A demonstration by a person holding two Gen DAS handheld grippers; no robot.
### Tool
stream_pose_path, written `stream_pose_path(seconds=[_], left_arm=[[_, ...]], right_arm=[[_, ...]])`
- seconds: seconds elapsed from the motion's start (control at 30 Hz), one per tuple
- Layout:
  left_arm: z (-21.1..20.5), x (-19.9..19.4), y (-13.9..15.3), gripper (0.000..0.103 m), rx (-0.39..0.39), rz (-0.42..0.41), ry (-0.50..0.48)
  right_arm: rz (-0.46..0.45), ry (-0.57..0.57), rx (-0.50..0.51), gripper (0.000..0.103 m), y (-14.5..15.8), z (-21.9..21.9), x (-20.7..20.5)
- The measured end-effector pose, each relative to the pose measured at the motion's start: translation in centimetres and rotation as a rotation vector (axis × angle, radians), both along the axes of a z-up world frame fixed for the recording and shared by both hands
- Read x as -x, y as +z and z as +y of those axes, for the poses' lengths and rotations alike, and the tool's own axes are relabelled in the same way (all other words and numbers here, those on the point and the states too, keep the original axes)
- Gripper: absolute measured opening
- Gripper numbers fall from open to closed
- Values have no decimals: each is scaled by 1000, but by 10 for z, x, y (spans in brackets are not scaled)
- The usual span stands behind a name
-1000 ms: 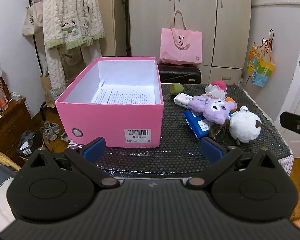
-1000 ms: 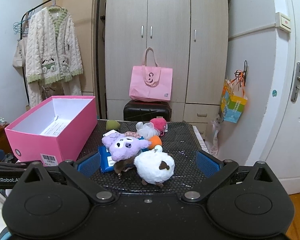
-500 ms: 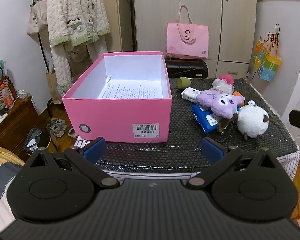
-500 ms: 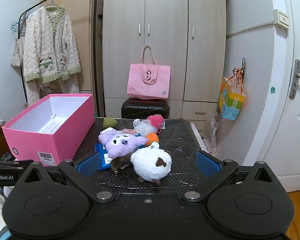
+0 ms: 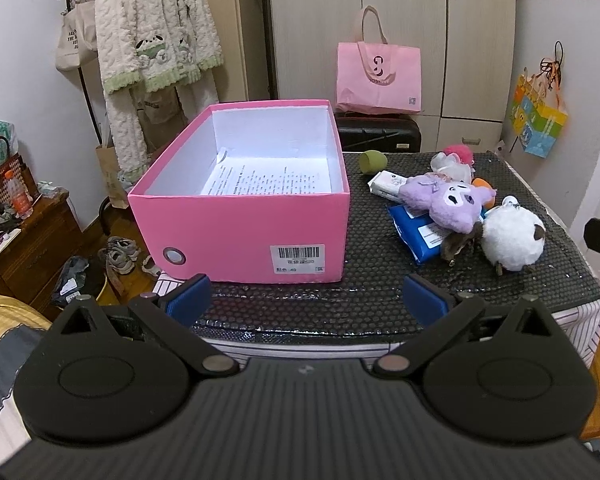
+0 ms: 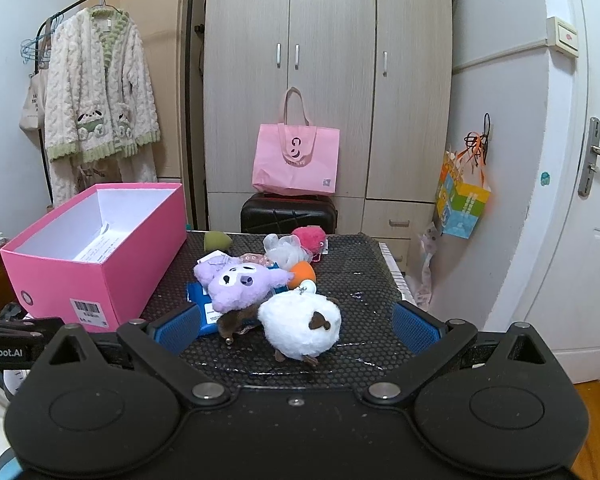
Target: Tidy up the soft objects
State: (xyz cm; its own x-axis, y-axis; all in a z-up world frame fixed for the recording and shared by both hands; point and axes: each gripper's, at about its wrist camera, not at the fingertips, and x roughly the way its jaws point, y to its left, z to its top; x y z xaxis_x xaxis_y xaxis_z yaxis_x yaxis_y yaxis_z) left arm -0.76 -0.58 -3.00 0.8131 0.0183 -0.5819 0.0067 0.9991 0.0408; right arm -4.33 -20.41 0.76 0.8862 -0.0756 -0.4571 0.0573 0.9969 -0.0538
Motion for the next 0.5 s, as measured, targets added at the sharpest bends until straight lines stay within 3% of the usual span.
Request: stream_pose_path(seconds=[0.5], left_arm=[[3, -7, 11, 103, -30, 7, 16]], right_arm=[[-11, 63, -44, 103, 4, -11, -3]])
